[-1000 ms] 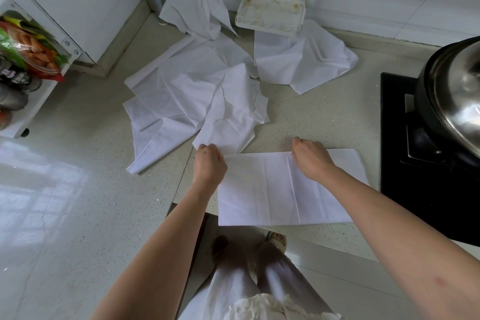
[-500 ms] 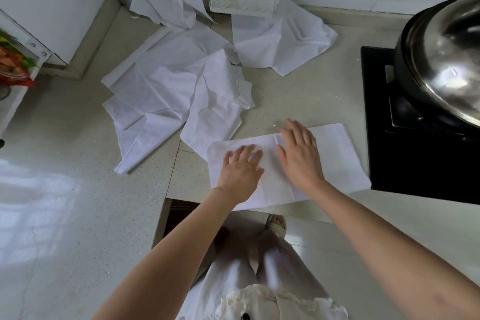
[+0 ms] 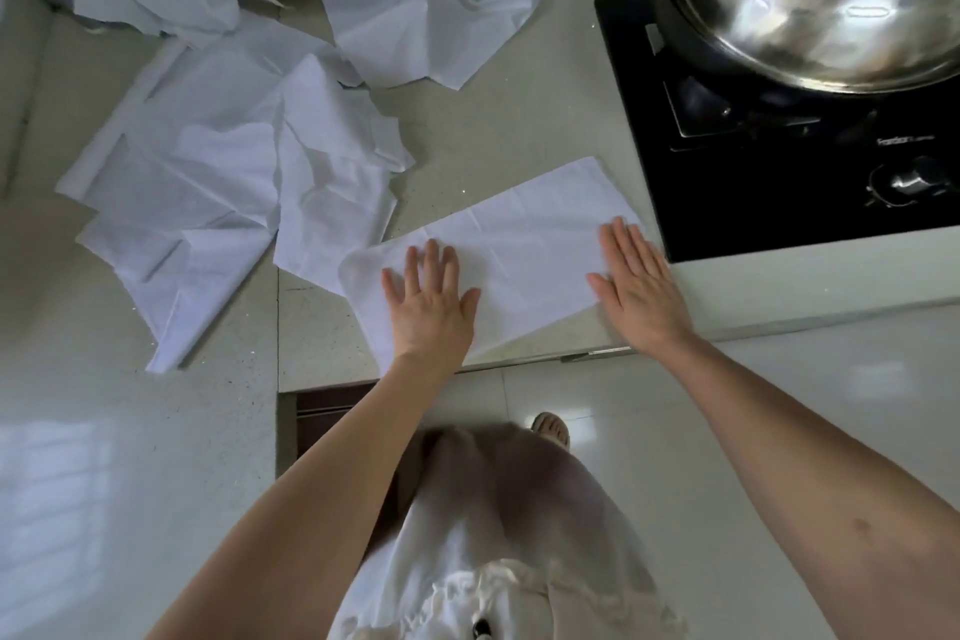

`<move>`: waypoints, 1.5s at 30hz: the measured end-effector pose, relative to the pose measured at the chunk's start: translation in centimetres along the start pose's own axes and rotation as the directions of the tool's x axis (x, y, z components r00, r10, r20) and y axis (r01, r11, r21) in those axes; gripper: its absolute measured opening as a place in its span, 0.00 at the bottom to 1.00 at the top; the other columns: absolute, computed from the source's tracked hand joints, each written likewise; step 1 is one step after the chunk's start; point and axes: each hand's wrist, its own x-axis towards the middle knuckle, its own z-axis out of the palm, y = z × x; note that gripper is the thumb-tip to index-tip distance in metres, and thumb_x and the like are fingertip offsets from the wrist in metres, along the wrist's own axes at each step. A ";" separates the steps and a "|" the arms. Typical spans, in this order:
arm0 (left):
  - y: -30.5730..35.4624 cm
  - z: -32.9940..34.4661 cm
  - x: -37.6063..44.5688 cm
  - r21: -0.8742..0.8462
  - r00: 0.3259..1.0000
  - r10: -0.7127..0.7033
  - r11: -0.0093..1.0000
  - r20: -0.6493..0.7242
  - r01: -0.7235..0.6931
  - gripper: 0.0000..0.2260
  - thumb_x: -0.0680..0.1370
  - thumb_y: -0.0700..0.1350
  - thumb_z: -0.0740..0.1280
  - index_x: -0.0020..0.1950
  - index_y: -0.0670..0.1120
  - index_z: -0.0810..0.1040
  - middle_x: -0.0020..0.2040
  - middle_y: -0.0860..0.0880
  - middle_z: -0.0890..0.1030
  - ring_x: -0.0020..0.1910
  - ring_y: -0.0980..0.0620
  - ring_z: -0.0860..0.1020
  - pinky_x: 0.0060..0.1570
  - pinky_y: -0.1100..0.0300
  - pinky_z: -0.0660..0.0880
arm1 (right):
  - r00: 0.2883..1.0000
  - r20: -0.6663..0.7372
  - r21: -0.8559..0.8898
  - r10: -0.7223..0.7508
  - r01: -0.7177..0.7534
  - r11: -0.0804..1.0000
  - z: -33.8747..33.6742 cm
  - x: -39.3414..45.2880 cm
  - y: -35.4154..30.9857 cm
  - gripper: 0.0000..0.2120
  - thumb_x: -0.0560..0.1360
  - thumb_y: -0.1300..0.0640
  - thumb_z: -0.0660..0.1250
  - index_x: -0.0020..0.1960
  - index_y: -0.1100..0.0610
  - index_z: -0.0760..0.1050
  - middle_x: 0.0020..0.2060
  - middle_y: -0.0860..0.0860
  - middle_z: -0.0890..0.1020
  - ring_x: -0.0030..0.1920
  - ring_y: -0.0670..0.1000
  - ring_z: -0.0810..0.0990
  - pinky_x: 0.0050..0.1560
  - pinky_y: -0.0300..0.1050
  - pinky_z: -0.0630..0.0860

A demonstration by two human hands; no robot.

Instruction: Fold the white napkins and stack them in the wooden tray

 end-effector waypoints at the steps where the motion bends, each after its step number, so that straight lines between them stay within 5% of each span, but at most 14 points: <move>1: 0.0 0.0 -0.2 -0.001 1.000 0.004 1.000 0.003 -0.004 0.27 0.82 0.57 0.41 0.78 0.47 0.42 0.79 0.48 0.41 0.77 0.45 0.40 0.74 0.42 0.41 | 1.000 0.015 0.003 0.022 -0.022 1.000 -0.2 -0.2 -0.1 0.37 0.75 0.38 0.33 0.78 0.57 0.41 0.77 0.52 0.43 0.74 0.45 0.37 0.74 0.41 0.34; 7: 2.0 -0.2 -0.2 -0.097 0.995 -0.096 0.991 -0.034 0.093 0.27 0.83 0.55 0.43 0.79 0.45 0.43 0.79 0.47 0.41 0.77 0.45 0.39 0.74 0.42 0.40 | 0.966 0.029 -0.012 -0.258 0.258 0.966 1.1 -1.6 -4.6 0.35 0.79 0.39 0.31 0.78 0.59 0.46 0.77 0.53 0.47 0.77 0.52 0.45 0.75 0.50 0.43; 11: 5.0 1.5 -0.6 -0.224 0.990 -0.092 0.972 -0.103 0.068 0.27 0.82 0.55 0.41 0.79 0.44 0.44 0.79 0.47 0.43 0.77 0.46 0.39 0.74 0.46 0.37 | 0.972 -0.006 -0.037 -0.233 0.233 0.972 1.7 -1.5 -5.2 0.31 0.80 0.41 0.37 0.77 0.58 0.47 0.77 0.53 0.47 0.77 0.52 0.45 0.75 0.47 0.38; 18: -2.4 4.5 -4.8 -0.053 0.973 0.065 0.995 -0.219 -0.079 0.29 0.81 0.59 0.41 0.79 0.46 0.46 0.79 0.47 0.45 0.77 0.48 0.41 0.75 0.48 0.42 | 0.963 0.015 -0.084 -0.267 0.268 0.960 2.3 -1.2 -4.4 0.30 0.80 0.43 0.38 0.78 0.56 0.42 0.76 0.51 0.42 0.76 0.50 0.40 0.75 0.48 0.36; 21: -4.5 4.1 -6.6 0.081 0.972 0.173 0.984 -0.160 -0.162 0.34 0.80 0.61 0.53 0.79 0.44 0.47 0.79 0.45 0.47 0.78 0.45 0.47 0.76 0.46 0.45 | 0.959 0.054 -0.089 -0.280 0.284 0.955 2.2 -1.3 -4.6 0.33 0.77 0.41 0.36 0.77 0.56 0.38 0.75 0.51 0.38 0.76 0.52 0.37 0.74 0.48 0.32; 23: -4.1 3.2 -7.2 0.172 0.960 0.260 0.955 -0.105 -0.240 0.34 0.79 0.51 0.61 0.79 0.45 0.46 0.79 0.44 0.48 0.77 0.43 0.51 0.75 0.48 0.45 | 0.928 0.108 -0.102 -0.356 0.366 0.925 1.8 -1.6 -4.2 0.35 0.76 0.39 0.36 0.78 0.57 0.41 0.76 0.54 0.39 0.76 0.56 0.38 0.75 0.51 0.33; 25: -2.8 2.3 -7.3 0.226 0.962 0.265 0.943 -0.069 -0.244 0.35 0.79 0.42 0.59 0.78 0.46 0.40 0.79 0.43 0.43 0.77 0.41 0.46 0.74 0.49 0.43 | 0.859 0.169 -0.161 -0.483 0.507 0.847 0.6 -1.2 -3.1 0.35 0.76 0.43 0.39 0.78 0.60 0.48 0.77 0.57 0.47 0.77 0.60 0.45 0.76 0.54 0.42; 27: -1.7 1.2 -7.2 0.248 0.974 0.225 0.946 -0.041 -0.208 0.35 0.77 0.36 0.59 0.78 0.43 0.41 0.78 0.41 0.43 0.77 0.39 0.47 0.75 0.48 0.47 | 0.783 0.151 -0.218 -0.603 0.621 0.753 -1.1 0.0 -2.1 0.30 0.74 0.53 0.47 0.72 0.65 0.65 0.72 0.60 0.66 0.71 0.60 0.66 0.69 0.54 0.65; 30: -0.4 0.3 -6.7 0.315 0.982 0.187 0.933 -0.015 -0.173 0.33 0.70 0.36 0.71 0.73 0.37 0.64 0.72 0.36 0.66 0.66 0.37 0.70 0.64 0.47 0.70 | 0.741 0.155 -0.349 -0.654 0.660 0.665 -2.5 1.9 -0.8 0.25 0.68 0.64 0.50 0.58 0.68 0.78 0.57 0.63 0.80 0.55 0.59 0.82 0.47 0.50 0.81; 32: 0.2 -0.6 -6.2 0.348 0.983 0.182 0.923 -0.026 -0.162 0.27 0.71 0.37 0.70 0.68 0.33 0.69 0.67 0.34 0.71 0.59 0.37 0.75 0.58 0.47 0.74 | 0.736 0.200 -0.466 -0.647 0.652 0.598 -2.9 2.8 -1.0 0.24 0.68 0.66 0.50 0.56 0.68 0.79 0.54 0.63 0.81 0.53 0.59 0.83 0.45 0.47 0.81; 35: 1.2 -1.5 -5.9 0.339 0.990 0.133 0.930 0.048 -0.141 0.22 0.80 0.35 0.53 0.73 0.32 0.54 0.72 0.33 0.61 0.65 0.36 0.68 0.64 0.48 0.66 | 0.672 0.249 -0.578 -0.698 0.681 0.449 -3.1 4.2 -1.5 0.24 0.69 0.66 0.49 0.56 0.68 0.80 0.53 0.63 0.82 0.52 0.58 0.83 0.51 0.47 0.79; 39: 2.9 -3.0 -6.2 0.367 0.984 0.023 0.926 0.175 -0.087 0.17 0.80 0.33 0.54 0.69 0.33 0.63 0.64 0.37 0.71 0.61 0.42 0.74 0.54 0.55 0.74 | 0.550 0.290 -0.643 -0.783 0.718 0.266 -4.8 7.5 -2.1 0.18 0.73 0.66 0.60 0.60 0.66 0.78 0.59 0.61 0.80 0.60 0.58 0.79 0.62 0.50 0.74; 42: 5.5 -4.5 -6.5 0.308 0.962 0.062 0.940 0.266 -0.146 0.14 0.78 0.32 0.58 0.62 0.39 0.73 0.60 0.43 0.77 0.58 0.44 0.77 0.46 0.57 0.70 | 0.470 0.278 -0.709 -0.838 0.688 0.151 -6.9 10.8 -3.0 0.22 0.76 0.66 0.51 0.67 0.63 0.72 0.65 0.58 0.75 0.67 0.56 0.73 0.71 0.53 0.63; 45: 8.1 -4.7 -6.4 0.305 0.967 0.128 0.933 0.221 -0.193 0.13 0.77 0.33 0.58 0.61 0.41 0.73 0.57 0.45 0.77 0.57 0.44 0.77 0.55 0.53 0.67 | 0.522 0.379 -0.767 -0.764 0.639 0.056 -8.5 13.1 -4.2 0.26 0.76 0.64 0.47 0.73 0.57 0.64 0.72 0.56 0.67 0.73 0.55 0.65 0.75 0.54 0.54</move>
